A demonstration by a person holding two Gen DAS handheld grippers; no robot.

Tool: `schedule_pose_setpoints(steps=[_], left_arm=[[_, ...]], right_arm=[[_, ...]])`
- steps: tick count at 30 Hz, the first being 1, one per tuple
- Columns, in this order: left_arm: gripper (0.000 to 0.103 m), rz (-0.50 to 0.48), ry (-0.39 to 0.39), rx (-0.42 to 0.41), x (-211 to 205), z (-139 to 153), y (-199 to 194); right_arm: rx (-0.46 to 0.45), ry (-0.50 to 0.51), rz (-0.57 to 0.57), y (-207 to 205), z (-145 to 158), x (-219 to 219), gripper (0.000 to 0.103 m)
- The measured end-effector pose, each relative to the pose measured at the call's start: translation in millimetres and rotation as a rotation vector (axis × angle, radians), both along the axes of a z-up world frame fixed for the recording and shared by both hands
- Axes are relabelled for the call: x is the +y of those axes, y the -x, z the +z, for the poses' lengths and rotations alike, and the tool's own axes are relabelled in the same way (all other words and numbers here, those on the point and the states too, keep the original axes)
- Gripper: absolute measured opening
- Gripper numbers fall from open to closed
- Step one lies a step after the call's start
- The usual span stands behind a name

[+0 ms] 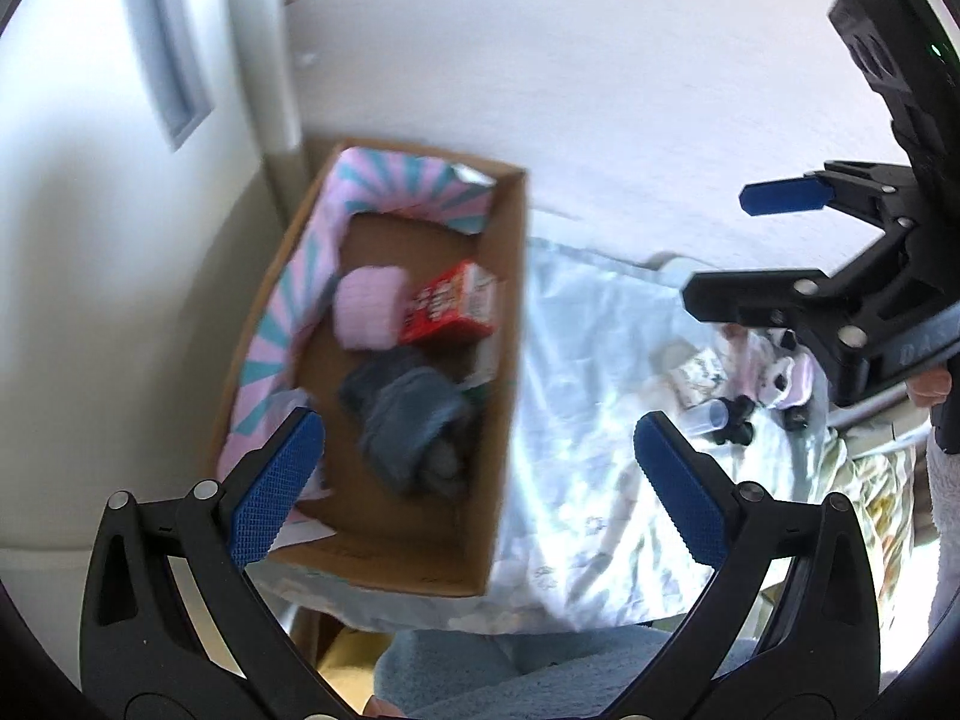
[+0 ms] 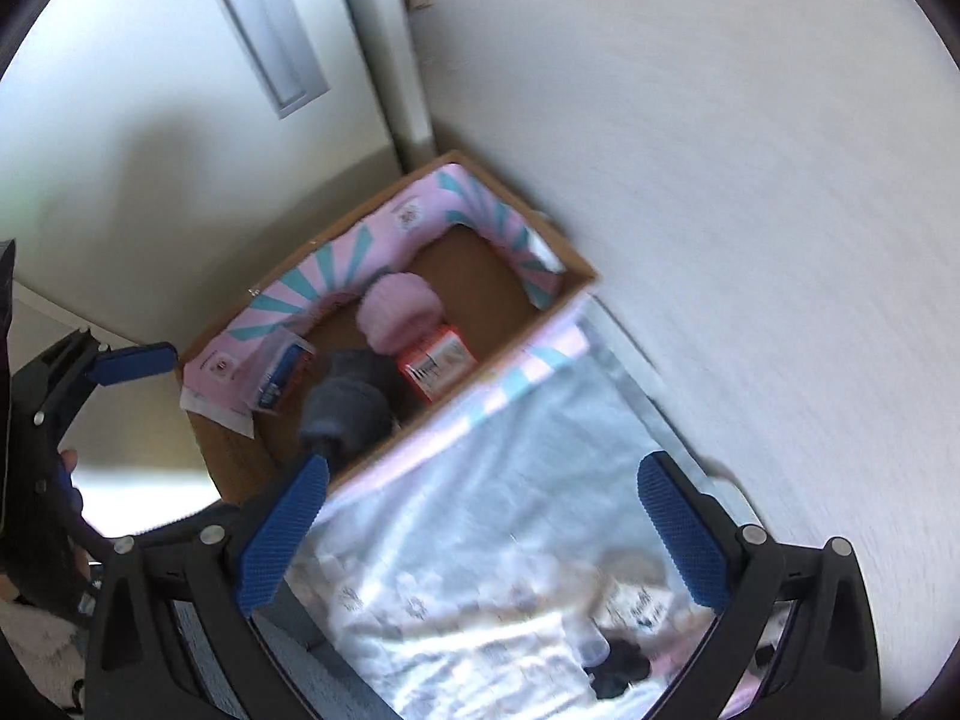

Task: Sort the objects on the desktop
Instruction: 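Move both tools back from the box to the cluttered sheet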

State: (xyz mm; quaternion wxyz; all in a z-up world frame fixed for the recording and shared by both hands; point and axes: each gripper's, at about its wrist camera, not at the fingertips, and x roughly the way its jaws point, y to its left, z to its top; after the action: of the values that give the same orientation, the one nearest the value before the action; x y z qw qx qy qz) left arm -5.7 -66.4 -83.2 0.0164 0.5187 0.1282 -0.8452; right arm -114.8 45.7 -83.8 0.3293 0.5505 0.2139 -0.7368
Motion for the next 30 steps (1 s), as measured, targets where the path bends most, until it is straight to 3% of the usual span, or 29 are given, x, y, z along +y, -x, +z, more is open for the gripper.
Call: schedule_pose_setpoints(steps=[9, 19, 24, 30], left_arm=[[0.103, -0.153, 0.025, 0.045, 57, 22, 19], [0.103, -0.301, 0.017, 0.062, 126, 29, 43], [0.103, -0.367, 0.017, 0.038, 162, 16, 50], [0.103, -0.429, 0.019, -0.011, 198, -18, 53]], right_arm=[[0.062, -0.045, -0.153, -18, 24, 97, 0.103], [0.046, -0.079, -0.357, -32, 25, 214, 0.103], [0.061, -0.085, -0.416, -42, 18, 256, 0.103], [0.046, -0.061, -0.464, -51, -1, 301, 0.102]])
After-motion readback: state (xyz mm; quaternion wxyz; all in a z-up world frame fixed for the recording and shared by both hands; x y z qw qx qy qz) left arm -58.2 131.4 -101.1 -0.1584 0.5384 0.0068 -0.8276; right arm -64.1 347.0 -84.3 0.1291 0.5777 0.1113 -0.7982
